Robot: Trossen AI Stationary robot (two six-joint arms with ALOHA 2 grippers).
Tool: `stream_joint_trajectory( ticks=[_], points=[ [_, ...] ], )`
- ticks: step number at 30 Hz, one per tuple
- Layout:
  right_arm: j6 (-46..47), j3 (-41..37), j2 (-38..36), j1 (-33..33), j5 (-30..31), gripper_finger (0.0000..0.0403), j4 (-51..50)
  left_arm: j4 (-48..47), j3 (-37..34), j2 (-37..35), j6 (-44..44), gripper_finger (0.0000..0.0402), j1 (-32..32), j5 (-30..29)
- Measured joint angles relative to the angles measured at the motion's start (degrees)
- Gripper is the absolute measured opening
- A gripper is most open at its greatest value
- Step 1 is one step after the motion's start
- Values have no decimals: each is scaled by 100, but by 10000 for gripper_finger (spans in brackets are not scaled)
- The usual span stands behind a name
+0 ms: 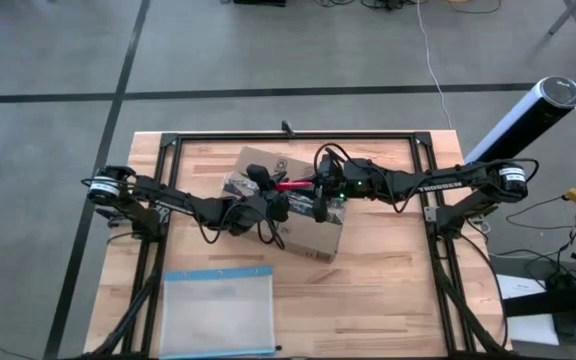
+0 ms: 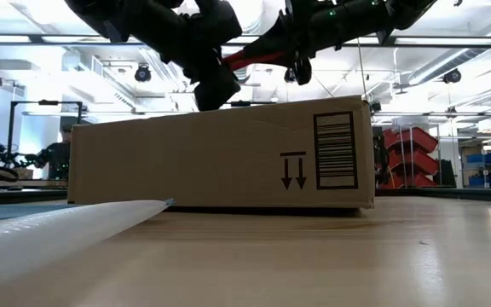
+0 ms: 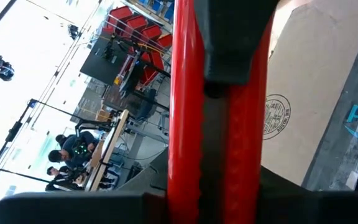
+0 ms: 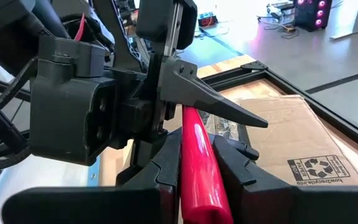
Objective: Unpack boxes
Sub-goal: Break down the box using the red cutter
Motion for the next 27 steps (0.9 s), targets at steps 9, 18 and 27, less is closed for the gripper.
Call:
stream_joint_trajectory(
  ticks=[9, 18, 27],
  points=[
    [-310, 0, 0, 0, -115, 68, 1, -20, 0, 0, -40, 57, -2, -29],
    [-777, -15, -54, 0, -125, 159, -104, -49, 7, -35, -96, 1, 7, -175],
    [-1104, -13, -79, 1, -122, 161, -150, -123, 7, -59, -94, 2, 4, -106]
  ],
)
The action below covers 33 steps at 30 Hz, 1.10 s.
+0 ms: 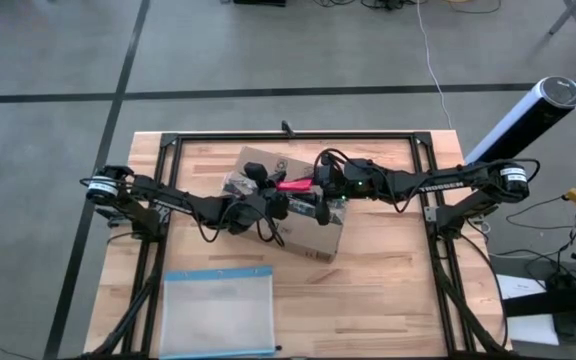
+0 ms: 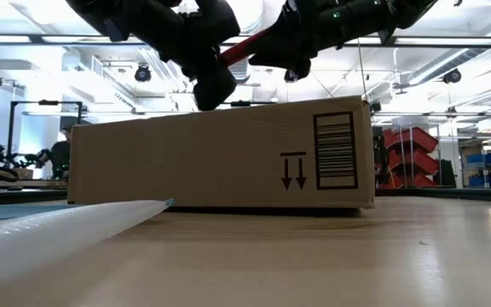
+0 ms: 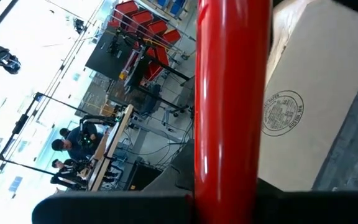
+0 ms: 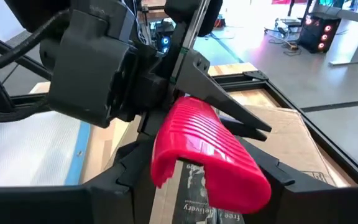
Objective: Unpack boxes
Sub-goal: Break down the box using the red cutter
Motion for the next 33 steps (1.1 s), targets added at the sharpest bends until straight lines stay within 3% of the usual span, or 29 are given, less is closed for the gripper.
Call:
stream_joint_trajectory(
  ticks=[15, 24, 33],
  points=[
    [1054, 2, 24, 1, 14, 164, 718, 7, 0, -9, -384, 0, -2, 36],
    [1328, 2, 24, -30, 33, 129, 671, 7, 0, -9, -402, 0, -2, 36],
    [1409, 9, 28, -36, 22, 148, 642, 110, 0, -9, -402, 0, -2, 38]
  ],
)
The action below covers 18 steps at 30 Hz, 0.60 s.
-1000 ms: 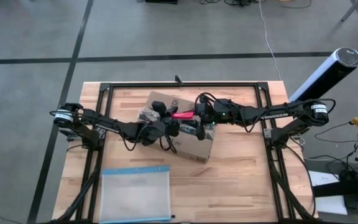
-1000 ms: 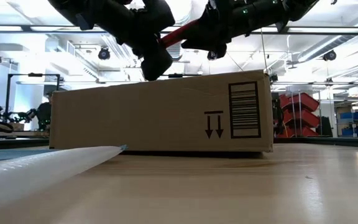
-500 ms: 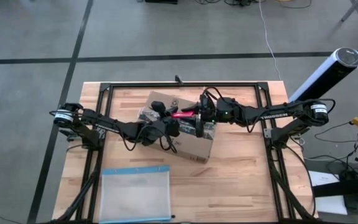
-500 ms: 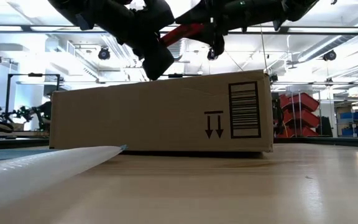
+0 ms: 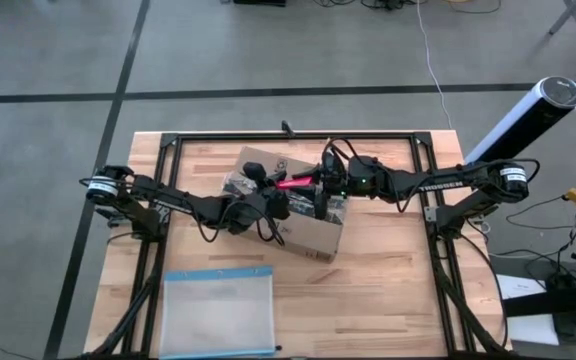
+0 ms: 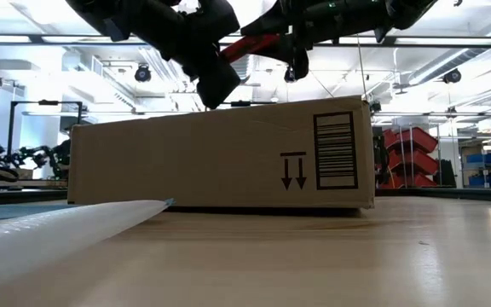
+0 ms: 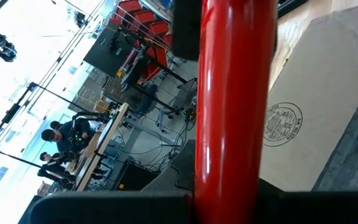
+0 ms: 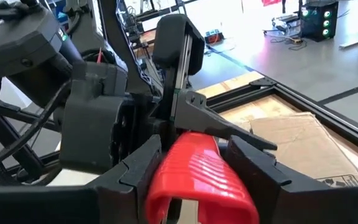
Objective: Unpack boxes
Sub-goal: Break down the box using the red cutter
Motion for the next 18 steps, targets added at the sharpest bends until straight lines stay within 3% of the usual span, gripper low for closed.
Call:
stream_joint_trajectory(
  ticks=[3, 18],
  points=[
    [-13, 0, 0, -2, 2, 127, -16, -2, 0, 0, 0, 0, 0, 0],
    [-235, 0, 0, -7, 5, 127, 5, 7, 0, 0, 19, 0, 0, 46]
  ],
)
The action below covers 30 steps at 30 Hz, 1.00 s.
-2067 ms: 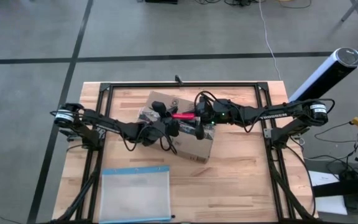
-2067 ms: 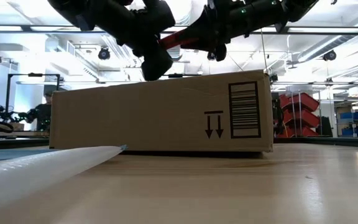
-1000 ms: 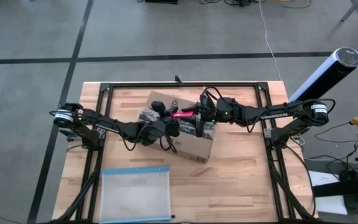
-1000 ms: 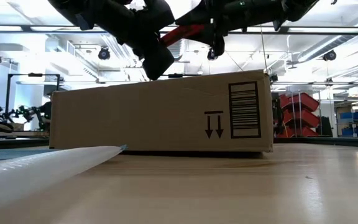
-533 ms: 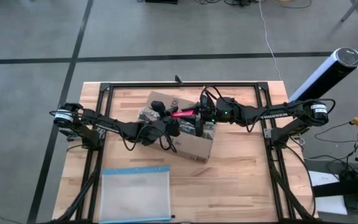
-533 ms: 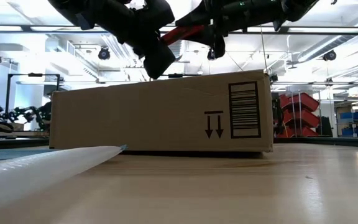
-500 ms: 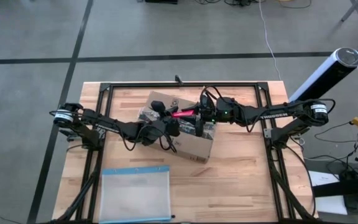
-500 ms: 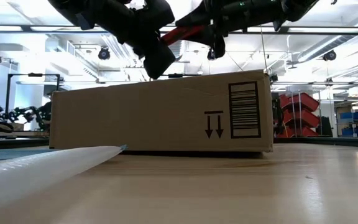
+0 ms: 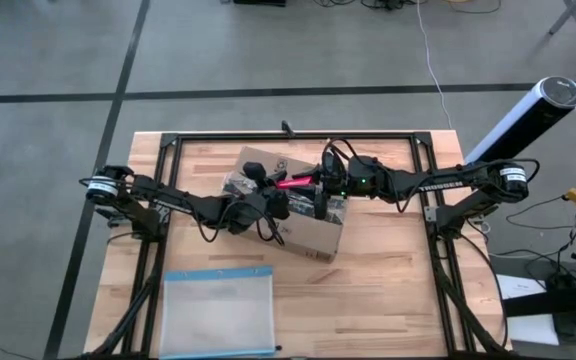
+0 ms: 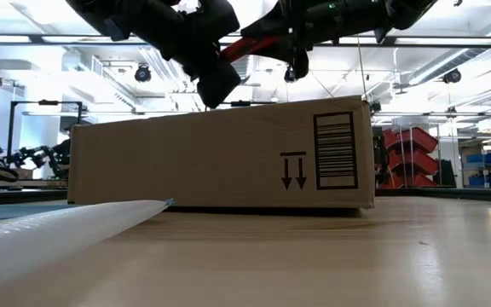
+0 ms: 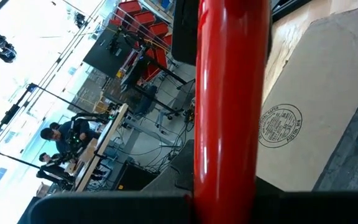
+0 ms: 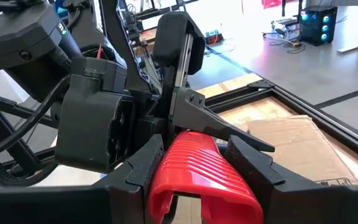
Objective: Unpack boxes
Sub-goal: Break down the box using the red cutter
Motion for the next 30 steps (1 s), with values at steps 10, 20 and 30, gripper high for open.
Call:
stream_joint_trajectory(
  ticks=[10, 20, 30],
  points=[
    [-234, 0, -2, 4, -22, 127, -186, -94, -2, 0, 18, 0, -33, 37],
    [-423, -2, -4, -2, 22, 127, -451, -358, -2, -3, 38, 48, -250, 49],
    [-592, -4, -11, -2, 5, 127, -731, -542, -2, -160, -175, 171, -321, 432]
  ],
)
